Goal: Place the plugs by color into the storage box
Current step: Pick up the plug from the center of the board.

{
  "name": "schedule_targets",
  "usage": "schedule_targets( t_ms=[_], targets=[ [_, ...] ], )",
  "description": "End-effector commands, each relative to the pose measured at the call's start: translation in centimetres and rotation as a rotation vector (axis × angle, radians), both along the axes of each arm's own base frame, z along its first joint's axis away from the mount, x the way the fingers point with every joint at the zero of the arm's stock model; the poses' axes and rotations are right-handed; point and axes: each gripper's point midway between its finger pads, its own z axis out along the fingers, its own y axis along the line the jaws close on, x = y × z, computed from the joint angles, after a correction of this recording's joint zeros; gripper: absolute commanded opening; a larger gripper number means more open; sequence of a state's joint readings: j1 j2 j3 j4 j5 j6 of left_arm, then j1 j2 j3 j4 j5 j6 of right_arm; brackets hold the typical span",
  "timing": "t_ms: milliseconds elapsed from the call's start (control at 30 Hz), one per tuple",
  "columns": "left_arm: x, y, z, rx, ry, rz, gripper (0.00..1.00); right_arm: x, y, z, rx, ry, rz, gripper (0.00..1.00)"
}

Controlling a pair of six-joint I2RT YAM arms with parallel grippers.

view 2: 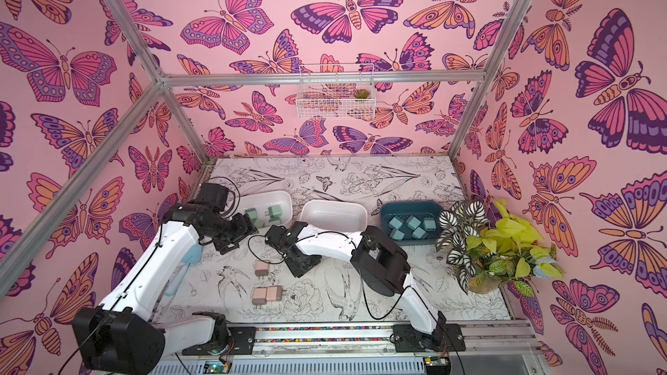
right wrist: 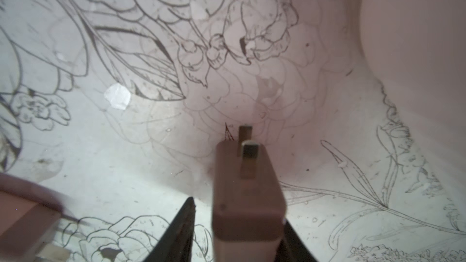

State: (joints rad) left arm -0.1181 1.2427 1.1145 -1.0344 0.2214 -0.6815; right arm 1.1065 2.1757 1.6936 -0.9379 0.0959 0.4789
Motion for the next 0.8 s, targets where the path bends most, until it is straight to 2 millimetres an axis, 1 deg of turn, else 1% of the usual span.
schedule_targets(
  t_ms=[0, 100, 233, 367, 467, 500, 567, 633, 700, 767],
  targets=[
    [-1.0, 0.1, -0.5, -0.002, 0.032, -0.008, 0.77, 0.4, 0.3, 0.6, 0.013, -0.014, 0.005, 0.33],
    [-0.9, 0.1, -0.6, -0.002, 0.036, -0.006, 0.77, 0.4, 0.5, 1.3, 0.027, -0.018, 0.009, 0.30],
    [-0.5, 0.0, -0.4, -0.002, 0.032, -0.009, 0.77, 0.4, 0.5, 2.9, 0.047, -0.030, 0.012, 0.29],
    [-0.1, -0.1, -0.1, -0.004, 0.024, -0.010, 0.77, 0.9, 0.4, 5.5, 0.067, -0.060, 0.021, 0.28],
    [0.1, -0.1, 0.1, -0.004, 0.014, -0.009, 0.77, 1.8, 0.1, 7.7, 0.089, -0.082, 0.010, 0.29],
    [0.1, -0.1, 0.1, -0.003, 0.014, -0.009, 0.77, 2.3, -0.1, 8.4, 0.097, -0.088, 0.003, 0.29],
    [0.4, -0.1, -0.7, 0.002, 0.046, -0.008, 0.77, 3.6, -0.6, 9.8, 0.112, -0.105, -0.017, 0.29],
    [0.4, -0.1, -0.7, 0.001, 0.047, -0.006, 0.77, 5.4, -1.4, 11.1, 0.118, -0.126, -0.049, 0.29],
    [0.5, 0.0, -0.7, 0.002, 0.045, -0.005, 0.77, 7.4, -2.1, 11.9, 0.131, -0.141, -0.073, 0.29],
    [0.5, 0.0, -0.7, 0.004, 0.045, -0.004, 0.77, 9.4, -2.7, 12.2, 0.138, -0.147, -0.100, 0.30]
  ],
)
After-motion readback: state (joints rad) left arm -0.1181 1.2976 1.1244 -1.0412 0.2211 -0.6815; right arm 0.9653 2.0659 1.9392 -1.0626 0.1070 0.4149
